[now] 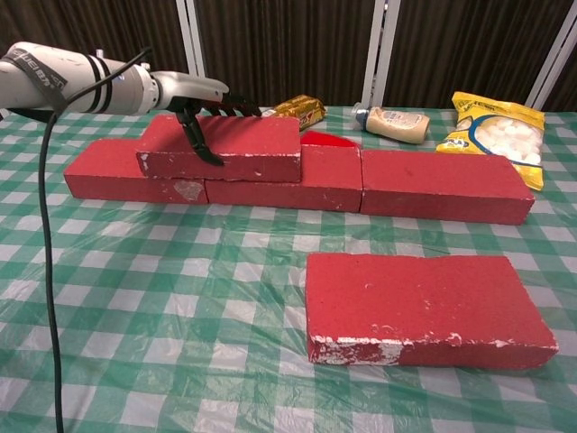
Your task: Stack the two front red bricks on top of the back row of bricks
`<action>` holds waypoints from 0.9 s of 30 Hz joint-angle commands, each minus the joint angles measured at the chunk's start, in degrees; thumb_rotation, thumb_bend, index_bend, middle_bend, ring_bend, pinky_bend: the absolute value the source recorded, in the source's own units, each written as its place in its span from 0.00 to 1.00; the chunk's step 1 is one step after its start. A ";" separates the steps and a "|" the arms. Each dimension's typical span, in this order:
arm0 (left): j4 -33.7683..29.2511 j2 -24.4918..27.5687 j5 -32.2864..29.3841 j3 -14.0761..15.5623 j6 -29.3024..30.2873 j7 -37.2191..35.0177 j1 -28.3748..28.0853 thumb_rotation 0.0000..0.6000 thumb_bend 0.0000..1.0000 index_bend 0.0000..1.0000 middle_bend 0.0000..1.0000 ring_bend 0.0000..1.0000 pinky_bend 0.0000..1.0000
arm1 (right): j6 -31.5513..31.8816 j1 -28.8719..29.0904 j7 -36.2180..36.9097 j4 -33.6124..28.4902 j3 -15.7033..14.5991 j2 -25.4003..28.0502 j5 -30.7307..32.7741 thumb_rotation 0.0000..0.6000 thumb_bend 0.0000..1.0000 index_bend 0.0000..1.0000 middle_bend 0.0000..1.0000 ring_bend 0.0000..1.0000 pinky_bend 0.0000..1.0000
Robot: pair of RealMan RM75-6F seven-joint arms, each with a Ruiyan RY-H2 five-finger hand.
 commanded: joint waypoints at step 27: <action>4.25 -0.29 5.19 8.91 4.53 -14.06 -3.18 1.00 0.35 0.00 0.04 0.00 0.00 | -0.15 0.44 -1.88 -1.05 -0.42 -0.31 0.87 0.77 0.04 0.00 0.00 0.00 0.00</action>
